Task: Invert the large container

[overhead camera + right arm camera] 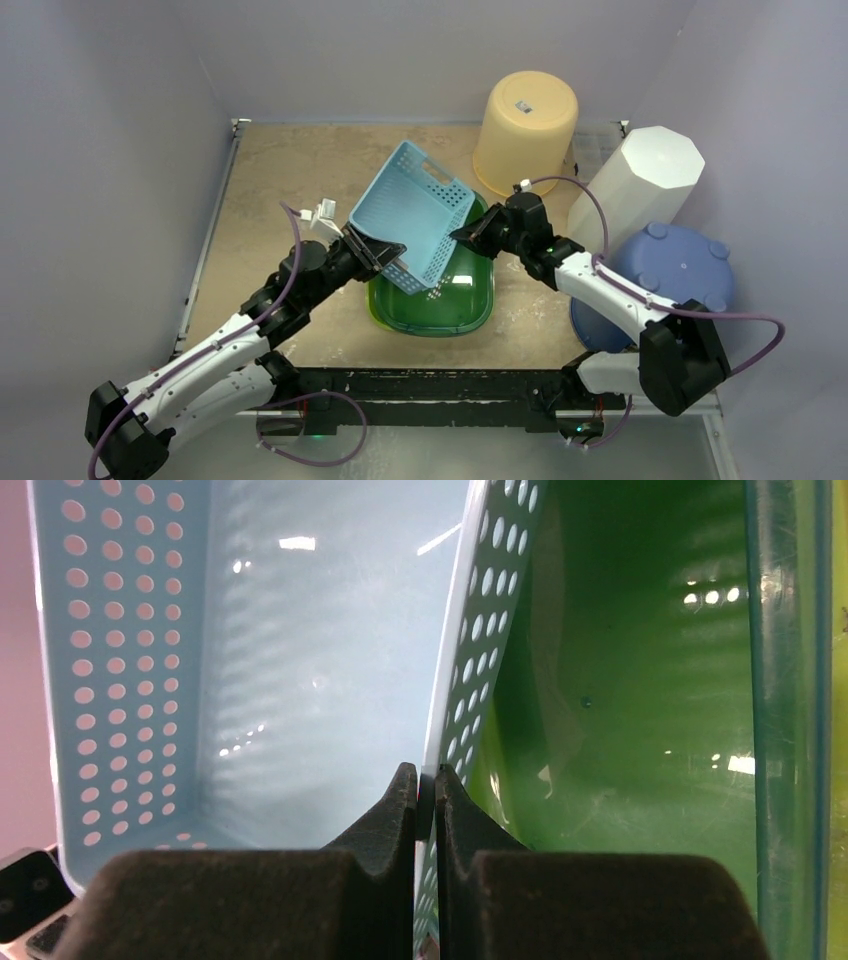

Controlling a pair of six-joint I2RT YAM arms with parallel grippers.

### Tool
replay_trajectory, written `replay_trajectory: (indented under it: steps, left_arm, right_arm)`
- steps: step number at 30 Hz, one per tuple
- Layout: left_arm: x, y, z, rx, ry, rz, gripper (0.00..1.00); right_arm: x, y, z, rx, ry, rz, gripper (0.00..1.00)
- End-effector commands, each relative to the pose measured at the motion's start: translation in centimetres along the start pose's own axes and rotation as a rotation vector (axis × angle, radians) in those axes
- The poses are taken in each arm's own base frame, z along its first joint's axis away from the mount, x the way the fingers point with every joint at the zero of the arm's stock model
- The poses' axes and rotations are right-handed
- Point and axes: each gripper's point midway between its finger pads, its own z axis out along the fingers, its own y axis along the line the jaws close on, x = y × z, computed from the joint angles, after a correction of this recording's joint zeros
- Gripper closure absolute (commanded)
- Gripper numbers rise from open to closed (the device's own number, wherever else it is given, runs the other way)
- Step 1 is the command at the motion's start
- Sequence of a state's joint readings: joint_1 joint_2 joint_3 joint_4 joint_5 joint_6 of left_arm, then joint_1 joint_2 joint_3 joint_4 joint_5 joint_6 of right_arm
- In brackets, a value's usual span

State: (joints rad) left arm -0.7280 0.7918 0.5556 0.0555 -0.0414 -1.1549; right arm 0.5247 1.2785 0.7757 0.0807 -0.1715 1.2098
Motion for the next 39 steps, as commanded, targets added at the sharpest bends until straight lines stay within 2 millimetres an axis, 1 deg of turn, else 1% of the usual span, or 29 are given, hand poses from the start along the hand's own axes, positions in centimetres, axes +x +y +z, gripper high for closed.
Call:
replay_trajectory:
  steps: [1,5,6,7,8,11,16,19,22,24,26,27,29,30,31,34,36,39]
  left_arm:
    - [-2.5,-2.7,-0.2,0.046,-0.080,0.055,1.00]
    - [-3.1,-3.1,-0.3,0.031,-0.092,0.103,1.00]
    - [-3.4,-3.2,-0.4,0.024,-0.100,0.116,1.00]
    - [-3.5,-2.8,-0.5,-0.001,-0.098,0.133,1.00]
    - [-3.8,-2.8,-0.6,-0.016,-0.106,0.147,1.00]
    - [-4.8,-3.3,-0.9,-0.029,-0.139,0.182,1.00]
    - [-6.6,-4.6,-1.5,-0.041,-0.185,0.253,1.00]
    - [-7.8,-5.9,-1.8,-0.050,-0.206,0.323,1.00]
    - [-8.9,-7.3,-1.9,-0.058,-0.210,0.405,1.00]
    - [-9.6,-7.6,-2.0,-0.091,-0.213,0.461,1.00]
    - [-10.4,-6.6,-2.2,-0.167,-0.222,0.518,1.00]
    - [-11.0,-5.8,-2.4,-0.222,-0.236,0.538,1.00]
    - [-12.1,-3.6,-3.0,-0.346,-0.272,0.580,1.00]
    - [-12.6,-2.2,-3.4,-0.416,-0.285,0.606,1.00]
    - [-13.0,-1.5,-3.8,-0.459,-0.298,0.631,1.00]
    - [-14.1,-0.8,-4.6,-0.527,-0.327,0.701,1.00]
    - [-15.2,0.1,-5.5,-0.611,-0.366,0.732,1.00]
    - [-16.4,1.4,-6.5,-0.731,-0.384,0.811,1.00]
  right_arm:
    - [1.6,2.7,-0.7,-0.105,0.107,-0.103,0.93]
    - [1.2,3.9,-1.6,-0.155,0.074,-0.140,0.82]
    - [0.9,4.1,-1.9,-0.169,0.054,-0.143,0.73]
    - [0.7,4.5,-2.3,-0.189,0.034,-0.146,0.65]
    - [0.5,4.8,-2.6,-0.205,0.018,-0.148,0.58]
    - [0.1,5.2,-3.2,-0.216,-0.014,-0.154,0.47]
    - [-0.6,5.0,-3.9,-0.174,-0.050,-0.174,0.40]
    - [-0.9,4.6,-4.1,-0.150,-0.066,-0.179,0.33]
    - [-1.1,4.2,-4.4,-0.133,-0.082,-0.190,0.29]
    - [-1.1,4.0,-4.5,-0.124,-0.088,-0.197,0.25]
    - [-1.2,4.1,-4.7,-0.123,-0.093,-0.211,0.23]
    - [-1.2,4.0,-4.8,-0.120,-0.094,-0.218,0.22]
    - [-1.4,4.2,-4.9,-0.119,-0.102,-0.231,0.22]
    - [-1.3,3.8,-4.9,-0.101,-0.097,-0.234,0.22]
    - [-1.4,3.6,-4.9,-0.092,-0.099,-0.237,0.22]
    - [-1.4,3.4,-4.9,-0.079,-0.098,-0.247,0.21]
    - [-1.4,3.1,-4.7,-0.070,-0.095,-0.247,0.21]
    - [-1.2,2.6,-4.3,-0.050,-0.080,-0.242,0.21]
